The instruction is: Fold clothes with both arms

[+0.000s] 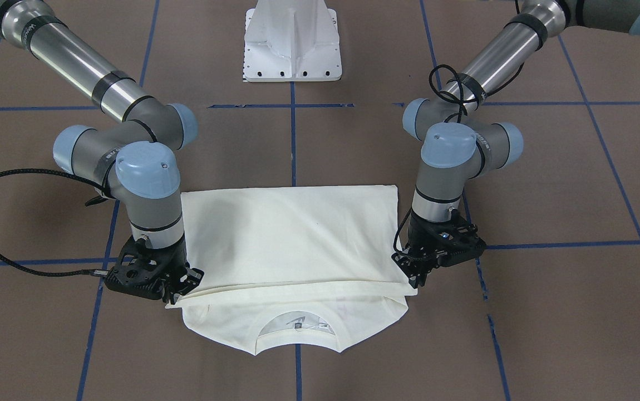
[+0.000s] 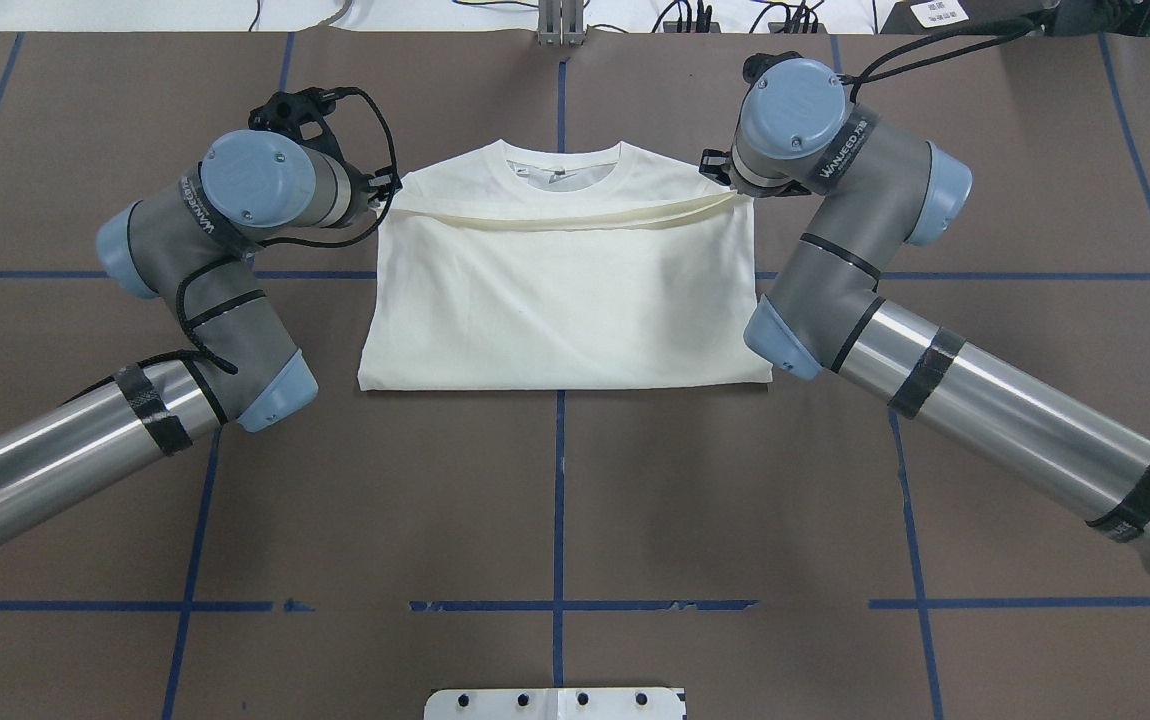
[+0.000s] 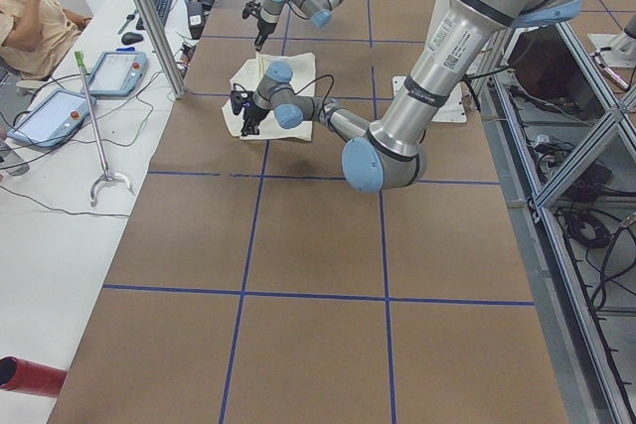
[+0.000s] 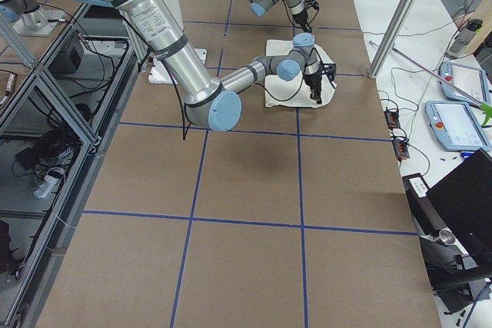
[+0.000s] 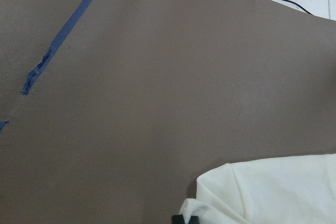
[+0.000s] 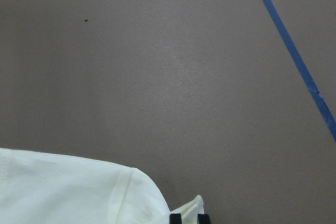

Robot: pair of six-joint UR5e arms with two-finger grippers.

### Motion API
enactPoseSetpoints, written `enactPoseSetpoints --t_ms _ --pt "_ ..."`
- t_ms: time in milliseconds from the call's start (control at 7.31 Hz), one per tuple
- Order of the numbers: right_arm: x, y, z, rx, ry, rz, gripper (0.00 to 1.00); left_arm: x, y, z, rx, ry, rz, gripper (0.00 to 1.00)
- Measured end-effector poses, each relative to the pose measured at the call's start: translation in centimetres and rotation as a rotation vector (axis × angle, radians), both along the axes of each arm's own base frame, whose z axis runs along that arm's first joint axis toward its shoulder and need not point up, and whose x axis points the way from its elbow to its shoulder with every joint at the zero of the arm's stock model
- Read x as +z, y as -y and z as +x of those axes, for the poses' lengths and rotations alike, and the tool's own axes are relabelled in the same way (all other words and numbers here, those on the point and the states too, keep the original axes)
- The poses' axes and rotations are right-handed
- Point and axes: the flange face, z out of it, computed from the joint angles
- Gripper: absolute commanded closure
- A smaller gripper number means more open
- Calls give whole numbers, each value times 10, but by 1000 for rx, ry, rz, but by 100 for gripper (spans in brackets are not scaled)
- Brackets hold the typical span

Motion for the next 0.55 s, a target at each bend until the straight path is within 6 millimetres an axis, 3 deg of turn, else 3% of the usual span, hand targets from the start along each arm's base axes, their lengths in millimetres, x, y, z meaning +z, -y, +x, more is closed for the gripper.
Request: enactPoseSetpoints --t_ms 137,274,547 --pt "-7 0 3 -2 18 0 36 -4 3 -5 -1 -22 12 35" --pt "-13 -13 11 -22 62 -4 31 -12 7 -17 16 -63 17 36" --pt "3 -91 30 -61 163 -50 29 -29 6 -39 90 -144 0 38"
